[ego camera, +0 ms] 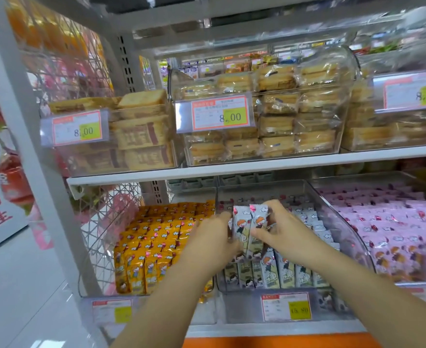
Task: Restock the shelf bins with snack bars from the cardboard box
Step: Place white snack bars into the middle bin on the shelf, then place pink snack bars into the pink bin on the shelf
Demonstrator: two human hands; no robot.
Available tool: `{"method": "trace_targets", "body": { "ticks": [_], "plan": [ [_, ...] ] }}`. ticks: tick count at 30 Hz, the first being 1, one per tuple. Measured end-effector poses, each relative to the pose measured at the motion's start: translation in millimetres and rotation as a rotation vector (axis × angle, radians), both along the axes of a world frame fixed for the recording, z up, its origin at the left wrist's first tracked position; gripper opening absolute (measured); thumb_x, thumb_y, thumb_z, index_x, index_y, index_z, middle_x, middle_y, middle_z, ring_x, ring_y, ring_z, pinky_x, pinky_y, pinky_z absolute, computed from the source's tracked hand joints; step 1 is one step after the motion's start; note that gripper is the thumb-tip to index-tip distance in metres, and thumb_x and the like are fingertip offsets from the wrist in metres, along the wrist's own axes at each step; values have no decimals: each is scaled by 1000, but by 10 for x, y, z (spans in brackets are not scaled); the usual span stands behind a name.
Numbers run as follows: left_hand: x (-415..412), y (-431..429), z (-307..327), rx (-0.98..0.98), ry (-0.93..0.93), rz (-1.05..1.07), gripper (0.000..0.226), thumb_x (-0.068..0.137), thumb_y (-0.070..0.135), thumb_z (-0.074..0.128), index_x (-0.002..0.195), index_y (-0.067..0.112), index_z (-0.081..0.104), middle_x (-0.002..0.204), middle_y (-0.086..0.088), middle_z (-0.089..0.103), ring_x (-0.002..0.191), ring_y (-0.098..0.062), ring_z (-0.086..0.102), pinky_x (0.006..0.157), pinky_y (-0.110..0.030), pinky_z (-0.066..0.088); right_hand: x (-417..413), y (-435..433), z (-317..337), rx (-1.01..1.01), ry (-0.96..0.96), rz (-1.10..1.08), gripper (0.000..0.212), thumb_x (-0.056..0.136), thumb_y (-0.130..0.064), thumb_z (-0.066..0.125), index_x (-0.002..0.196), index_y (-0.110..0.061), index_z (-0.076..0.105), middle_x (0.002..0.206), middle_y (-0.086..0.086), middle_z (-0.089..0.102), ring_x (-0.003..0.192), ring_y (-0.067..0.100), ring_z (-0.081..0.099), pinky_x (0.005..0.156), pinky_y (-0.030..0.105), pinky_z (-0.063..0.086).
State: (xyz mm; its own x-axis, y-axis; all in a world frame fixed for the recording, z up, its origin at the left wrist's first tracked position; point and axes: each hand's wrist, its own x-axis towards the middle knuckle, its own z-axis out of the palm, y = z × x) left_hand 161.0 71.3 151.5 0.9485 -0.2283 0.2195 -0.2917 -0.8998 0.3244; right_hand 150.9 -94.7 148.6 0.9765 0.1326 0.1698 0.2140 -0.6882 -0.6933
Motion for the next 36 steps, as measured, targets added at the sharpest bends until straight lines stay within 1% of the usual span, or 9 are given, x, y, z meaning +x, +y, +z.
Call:
{"method": "trace_targets", "body": {
  "ticks": [4, 7, 11, 14, 19, 23, 26, 30, 36],
  "plan": [
    [60, -53, -148, 312, -94, 44, 72, 88, 45, 58, 144, 23, 19, 105, 1, 67, 119, -20, 53, 115, -56, -11, 102, 4, -153, -104, 9, -33, 47, 88, -40, 64, 123, -28, 34, 80, 2, 61, 66, 14, 57, 65, 35, 49],
    [83, -78, -223, 398, -126, 41, 67, 87, 48, 58, 142, 24, 26, 128, -3, 57, 132, -20, 42, 103, -60, -26, 139, 27, -215, -188, -30, -22, 53, 87, -40, 65, 130, -28, 36, 84, -5, 58, 76, 12, 56, 66, 28, 45],
    [78, -130, -240, 603, -112, 21, 61, 82, 57, 61, 131, 25, 47, 124, -5, 58, 135, -22, 35, 93, -63, -31, 199, 56, -311, -448, -89, 22, 62, 82, -42, 69, 137, -27, 43, 133, -4, 45, 122, 17, 44, 100, 33, 37],
    [52, -173, -240, 737, -120, 13, 58, 80, 61, 61, 122, 22, 53, 108, -3, 64, 131, -26, 38, 99, -67, -24, 202, 87, -377, -617, -112, 74, 62, 79, -44, 70, 134, -29, 45, 128, -3, 44, 121, 18, 40, 100, 35, 30],
    [42, -147, -245, 751, -122, -10, 71, 80, 64, 57, 135, 23, 41, 121, -4, 60, 133, -27, 36, 108, -68, -10, 141, 43, -305, -503, -179, 72, 60, 78, -48, 70, 130, -34, 46, 126, -8, 46, 122, 15, 39, 103, 34, 30],
    [-186, -132, -176, 616, -151, -16, 58, 90, 51, 52, 139, 25, 37, 136, -4, 47, 136, -25, 32, 112, -61, -4, -117, -58, -198, -354, -288, 59, 43, 82, -43, 68, 121, -30, 56, 119, -9, 54, 114, 14, 45, 101, 34, 35],
    [-454, -150, -224, 394, -298, -88, 39, 91, 36, 56, 128, 25, 52, 127, -1, 54, 128, -25, 43, 114, -54, 13, -403, -124, -260, -287, -371, 83, 26, 84, -33, 67, 109, -27, 63, 103, -8, 61, 100, 14, 50, 92, 35, 41],
    [-845, -198, -552, 68, -514, -175, 18, 74, 27, 63, 90, 24, 68, 83, 4, 66, 81, -22, 66, 85, -40, 49, -850, -214, -493, -163, -371, 98, 16, 81, -17, 66, 97, -19, 68, 85, -5, 62, 84, 14, 53, 76, 32, 45],
    [-1462, -319, -1274, -196, -176, -162, 17, 86, 25, 55, 98, 24, 67, 95, 7, 69, 87, -16, 66, 72, -32, 52, -1392, -416, -1186, -150, -246, 48, 16, 80, -13, 68, 95, -16, 69, 78, -12, 58, 62, -6, 42, 66, 20, 36]
  ]
}}
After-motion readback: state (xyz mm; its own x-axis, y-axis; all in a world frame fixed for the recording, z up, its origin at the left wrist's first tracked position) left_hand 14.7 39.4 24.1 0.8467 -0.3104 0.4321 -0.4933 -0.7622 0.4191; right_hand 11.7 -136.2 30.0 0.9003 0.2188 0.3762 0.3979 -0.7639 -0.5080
